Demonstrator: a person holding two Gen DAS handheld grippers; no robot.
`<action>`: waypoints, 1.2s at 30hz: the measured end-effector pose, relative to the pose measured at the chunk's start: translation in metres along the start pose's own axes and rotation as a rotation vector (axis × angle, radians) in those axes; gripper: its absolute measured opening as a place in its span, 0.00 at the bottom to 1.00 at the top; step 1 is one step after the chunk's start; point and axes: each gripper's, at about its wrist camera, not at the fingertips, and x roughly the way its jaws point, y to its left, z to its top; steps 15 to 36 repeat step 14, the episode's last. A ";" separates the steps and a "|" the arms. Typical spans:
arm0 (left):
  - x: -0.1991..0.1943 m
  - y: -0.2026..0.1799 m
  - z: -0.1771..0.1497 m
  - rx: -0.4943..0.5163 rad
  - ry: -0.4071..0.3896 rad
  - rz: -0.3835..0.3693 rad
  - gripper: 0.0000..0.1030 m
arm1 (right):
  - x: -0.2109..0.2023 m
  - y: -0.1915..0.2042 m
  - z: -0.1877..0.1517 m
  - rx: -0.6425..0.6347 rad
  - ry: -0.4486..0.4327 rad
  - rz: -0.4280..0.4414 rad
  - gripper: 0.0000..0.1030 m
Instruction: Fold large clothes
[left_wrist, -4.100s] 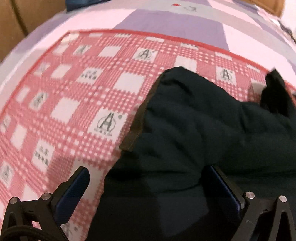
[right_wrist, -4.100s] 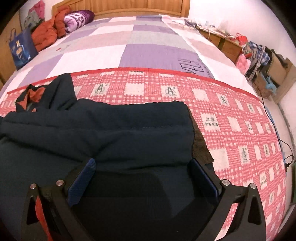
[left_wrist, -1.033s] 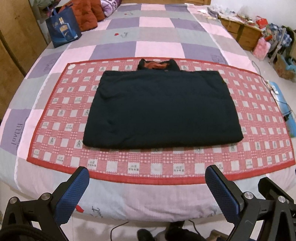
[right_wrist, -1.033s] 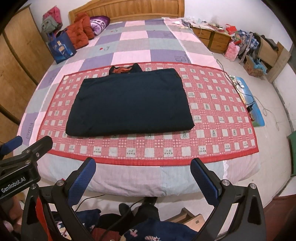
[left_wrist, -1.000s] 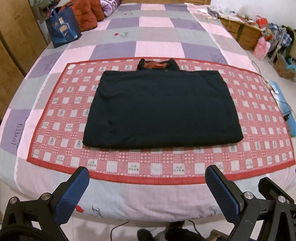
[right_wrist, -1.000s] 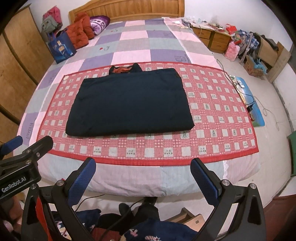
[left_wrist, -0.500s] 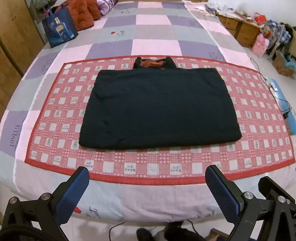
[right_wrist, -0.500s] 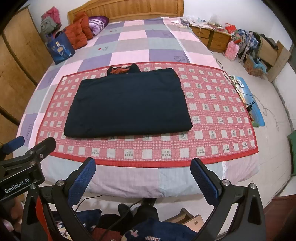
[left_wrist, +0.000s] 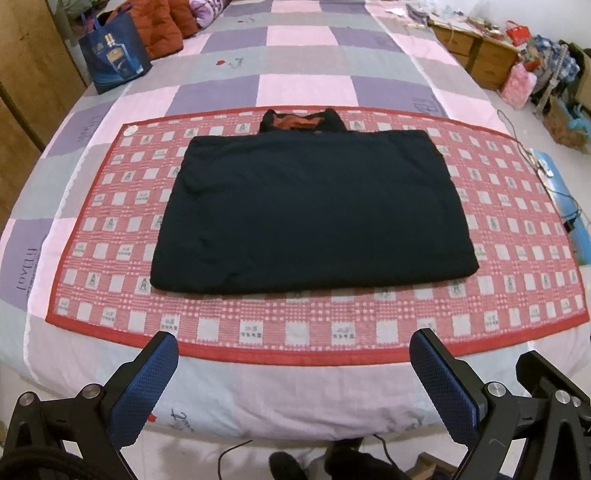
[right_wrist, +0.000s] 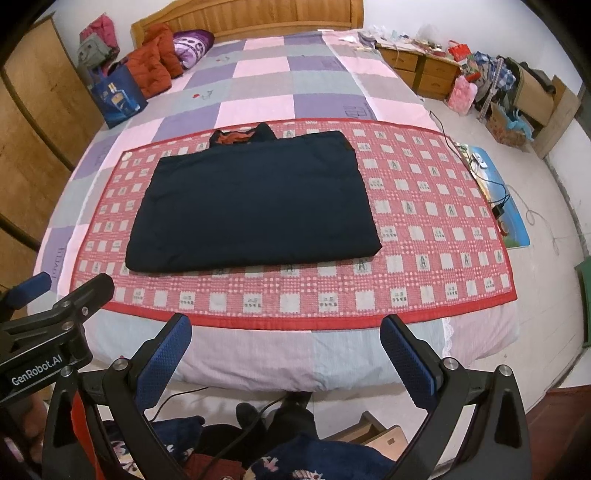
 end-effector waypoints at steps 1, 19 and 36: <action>0.000 -0.001 -0.001 0.004 -0.001 0.000 1.00 | 0.000 0.000 0.000 0.000 0.000 0.001 1.00; 0.002 -0.012 -0.005 0.030 0.018 -0.033 0.99 | 0.004 -0.020 -0.014 0.031 0.006 0.002 1.00; 0.002 -0.012 -0.005 0.030 0.018 -0.033 0.99 | 0.004 -0.020 -0.014 0.031 0.006 0.002 1.00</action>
